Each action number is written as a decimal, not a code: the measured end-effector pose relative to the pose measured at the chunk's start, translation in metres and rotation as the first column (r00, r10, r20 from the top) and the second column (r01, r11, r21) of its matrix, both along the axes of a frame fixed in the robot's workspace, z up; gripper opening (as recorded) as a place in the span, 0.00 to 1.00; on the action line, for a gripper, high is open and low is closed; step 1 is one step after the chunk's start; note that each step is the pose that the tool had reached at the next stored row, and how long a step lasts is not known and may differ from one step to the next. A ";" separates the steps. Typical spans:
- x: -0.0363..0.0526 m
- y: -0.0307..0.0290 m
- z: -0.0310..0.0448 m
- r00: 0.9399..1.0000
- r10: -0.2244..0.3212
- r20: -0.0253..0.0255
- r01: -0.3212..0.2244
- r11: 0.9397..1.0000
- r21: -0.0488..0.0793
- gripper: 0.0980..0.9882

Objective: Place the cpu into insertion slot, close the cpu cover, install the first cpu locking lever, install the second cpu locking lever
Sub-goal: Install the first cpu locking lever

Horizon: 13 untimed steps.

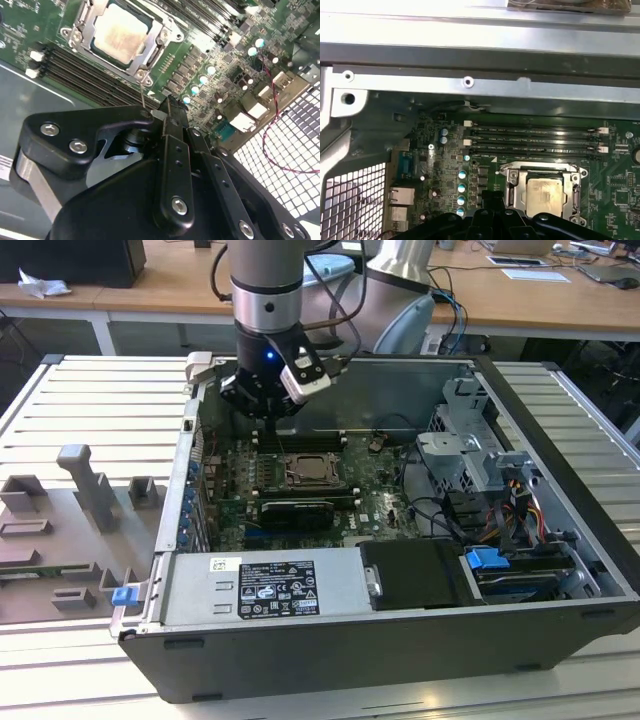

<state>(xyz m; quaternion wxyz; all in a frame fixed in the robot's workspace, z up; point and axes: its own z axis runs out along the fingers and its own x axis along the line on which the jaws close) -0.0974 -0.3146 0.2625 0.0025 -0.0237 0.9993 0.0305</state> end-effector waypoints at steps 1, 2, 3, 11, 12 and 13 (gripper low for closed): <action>-0.0009 0.0008 -0.0008 1.000 0.000 0.001 0.000 1.000 0.000 0.01; -0.0014 0.0015 -0.0013 1.000 0.001 0.002 -0.001 1.000 0.000 0.01; -0.0019 0.0040 -0.0025 1.000 0.001 0.003 -0.001 1.000 0.000 0.01; -0.0062 0.0193 -0.0065 1.000 0.001 0.006 -0.001 1.000 0.000 0.01; -0.0062 0.0215 -0.0066 1.000 0.002 0.006 -0.002 1.000 0.000 0.01; -0.0062 0.0216 -0.0065 1.000 0.002 0.006 -0.002 1.000 0.000 0.01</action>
